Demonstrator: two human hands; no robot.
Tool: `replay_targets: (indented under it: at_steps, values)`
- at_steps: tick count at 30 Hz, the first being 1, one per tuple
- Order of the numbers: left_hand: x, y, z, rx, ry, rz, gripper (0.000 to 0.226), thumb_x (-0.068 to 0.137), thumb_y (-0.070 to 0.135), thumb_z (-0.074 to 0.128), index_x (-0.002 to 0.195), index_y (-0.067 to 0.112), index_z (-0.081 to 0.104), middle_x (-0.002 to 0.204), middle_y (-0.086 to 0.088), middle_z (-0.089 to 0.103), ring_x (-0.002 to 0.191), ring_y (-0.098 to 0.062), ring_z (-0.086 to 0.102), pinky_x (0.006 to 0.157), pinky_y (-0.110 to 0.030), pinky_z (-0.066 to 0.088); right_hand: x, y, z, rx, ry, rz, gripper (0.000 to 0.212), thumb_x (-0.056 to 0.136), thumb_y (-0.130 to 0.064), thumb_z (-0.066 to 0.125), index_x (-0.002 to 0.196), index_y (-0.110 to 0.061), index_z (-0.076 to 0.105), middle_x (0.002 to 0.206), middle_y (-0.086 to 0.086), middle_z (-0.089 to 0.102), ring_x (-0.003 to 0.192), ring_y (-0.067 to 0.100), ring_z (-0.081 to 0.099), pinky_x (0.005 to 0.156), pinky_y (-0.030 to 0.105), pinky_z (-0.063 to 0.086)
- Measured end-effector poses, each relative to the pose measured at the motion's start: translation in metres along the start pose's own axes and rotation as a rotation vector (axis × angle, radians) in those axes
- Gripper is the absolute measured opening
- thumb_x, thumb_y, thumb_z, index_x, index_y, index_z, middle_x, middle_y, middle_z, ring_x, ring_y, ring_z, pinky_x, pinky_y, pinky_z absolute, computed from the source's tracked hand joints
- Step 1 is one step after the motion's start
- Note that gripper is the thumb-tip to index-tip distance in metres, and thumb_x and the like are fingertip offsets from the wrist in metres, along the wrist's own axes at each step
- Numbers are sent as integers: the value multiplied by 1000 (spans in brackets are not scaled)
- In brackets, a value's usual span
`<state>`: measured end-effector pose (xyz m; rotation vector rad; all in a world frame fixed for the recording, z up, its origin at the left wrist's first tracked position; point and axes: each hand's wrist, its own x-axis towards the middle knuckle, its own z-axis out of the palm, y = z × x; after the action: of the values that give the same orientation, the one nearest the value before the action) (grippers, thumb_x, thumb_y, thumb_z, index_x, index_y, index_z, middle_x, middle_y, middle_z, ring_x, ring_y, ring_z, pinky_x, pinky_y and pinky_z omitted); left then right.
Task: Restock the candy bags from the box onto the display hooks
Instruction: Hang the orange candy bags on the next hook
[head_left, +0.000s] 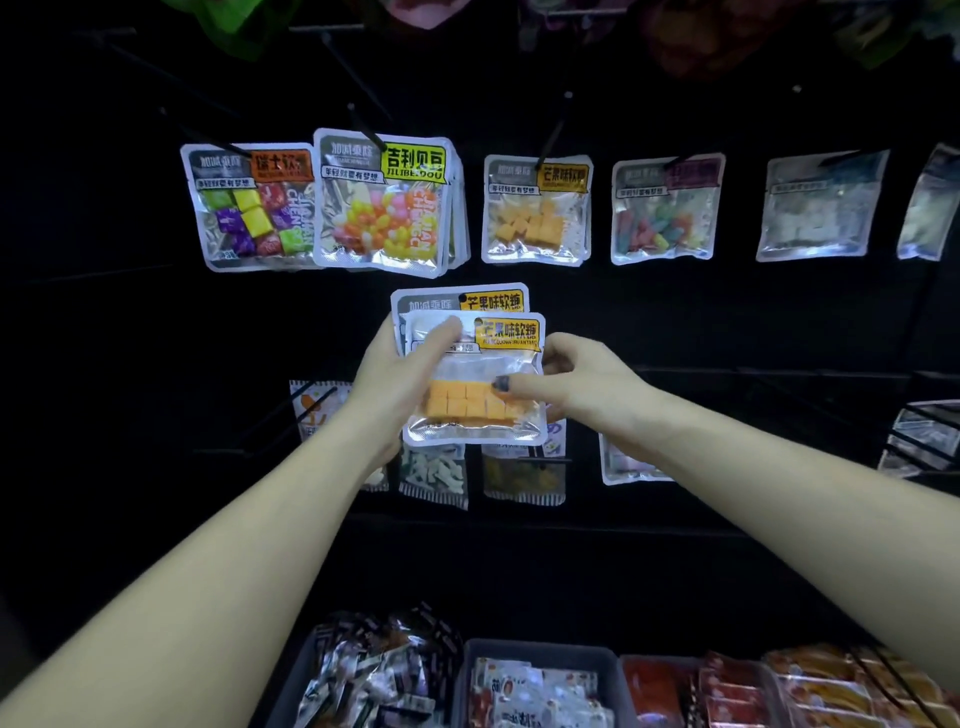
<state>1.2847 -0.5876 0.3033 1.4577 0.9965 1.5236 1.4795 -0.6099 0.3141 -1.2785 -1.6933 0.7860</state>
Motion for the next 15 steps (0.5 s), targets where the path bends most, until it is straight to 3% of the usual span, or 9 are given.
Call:
replay_targets:
  at_steps: [3, 5, 9, 13, 15]
  values:
    - [2, 2, 1, -8, 53, -60, 15, 103, 54, 53, 105, 42, 62, 101, 20, 71, 100, -1, 65, 92, -27, 50, -3, 6, -5, 77, -24, -41, 20, 87, -23, 82, 106, -18, 76, 94, -2, 79, 92, 18, 77, 89, 39, 62]
    - [2, 3, 2, 5, 74, -93, 29, 106, 59, 40, 105, 40, 62, 101, 14, 70, 94, -5, 63, 95, -36, 49, -5, 9, -9, 115, -21, -44, 19, 91, -17, 78, 110, -18, 75, 103, 2, 80, 97, 23, 77, 91, 42, 60]
    - [2, 2, 2, 41, 131, -95, 50, 107, 60, 32, 146, 34, 50, 144, 12, 56, 133, -16, 52, 112, -46, 40, -4, 13, -18, 204, 56, -37, 23, 92, -7, 73, 113, -13, 71, 108, 7, 79, 101, 27, 76, 91, 43, 61]
    - [5, -6, 1, 97, 138, -41, 53, 111, 49, 33, 161, 30, 32, 153, 11, 43, 144, -15, 37, 106, -37, 33, 0, 1, -33, 230, 212, -151, 26, 79, -14, 77, 104, -16, 70, 110, 10, 77, 111, 37, 70, 107, 59, 50]
    - [7, -10, 1, 107, 144, -23, 52, 112, 48, 32, 160, 29, 33, 139, 14, 44, 134, -14, 42, 99, -34, 32, 2, -12, -43, 286, 229, -221, 31, 81, -13, 75, 110, -9, 67, 117, 18, 73, 115, 39, 68, 109, 61, 47]
